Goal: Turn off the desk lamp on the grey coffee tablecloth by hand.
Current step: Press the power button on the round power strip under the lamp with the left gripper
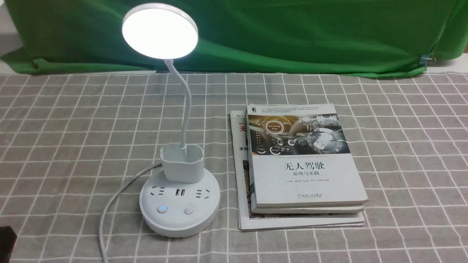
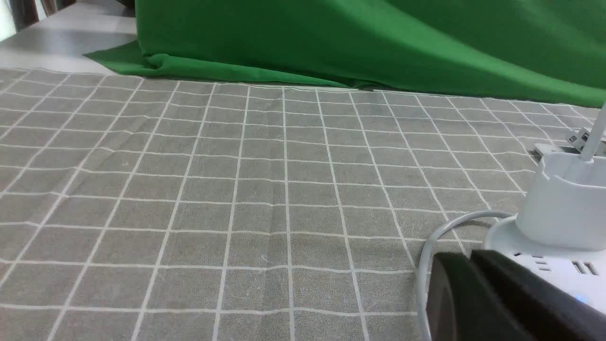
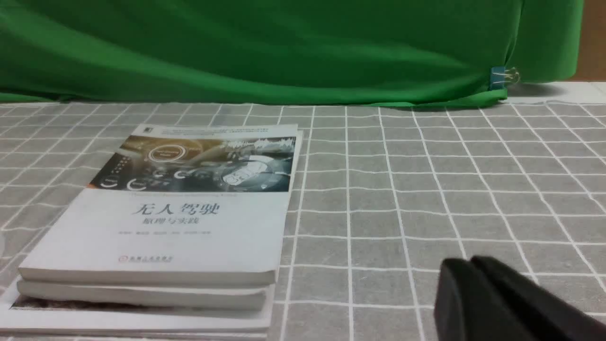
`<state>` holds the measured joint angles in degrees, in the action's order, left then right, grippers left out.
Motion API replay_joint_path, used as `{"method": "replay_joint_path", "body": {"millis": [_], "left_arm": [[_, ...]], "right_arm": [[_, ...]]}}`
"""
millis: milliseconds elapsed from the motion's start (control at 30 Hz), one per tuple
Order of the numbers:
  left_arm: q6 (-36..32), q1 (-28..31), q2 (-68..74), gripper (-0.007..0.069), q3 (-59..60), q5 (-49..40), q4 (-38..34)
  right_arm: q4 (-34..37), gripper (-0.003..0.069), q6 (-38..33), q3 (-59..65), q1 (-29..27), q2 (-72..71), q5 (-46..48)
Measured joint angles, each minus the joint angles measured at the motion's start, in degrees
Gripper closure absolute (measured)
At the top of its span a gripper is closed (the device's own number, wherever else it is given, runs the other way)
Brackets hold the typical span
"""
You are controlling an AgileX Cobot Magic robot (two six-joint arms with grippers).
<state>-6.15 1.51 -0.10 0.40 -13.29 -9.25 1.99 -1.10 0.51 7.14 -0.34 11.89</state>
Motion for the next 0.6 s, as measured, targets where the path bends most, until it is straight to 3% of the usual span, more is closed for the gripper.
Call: {"method": "replay_joint_path", "body": {"millis": [133, 400, 600], "left_arm": [[0.1, 0.0, 0.0, 0.0606, 0.0, 0.3, -1.3], [3.9, 0.0, 0.0, 0.0606, 0.0, 12.8, -27.9], [4.2, 0.0, 0.0, 0.0606, 0.0, 17.1, -26.5]], "right_arm": [[0.0, 0.0622, 0.0, 0.0, 0.0, 0.0, 0.0], [0.0, 0.0622, 0.0, 0.0, 0.0, 0.0, 0.0], [0.0, 0.0622, 0.0, 0.0, 0.0, 0.0, 0.0]]}}
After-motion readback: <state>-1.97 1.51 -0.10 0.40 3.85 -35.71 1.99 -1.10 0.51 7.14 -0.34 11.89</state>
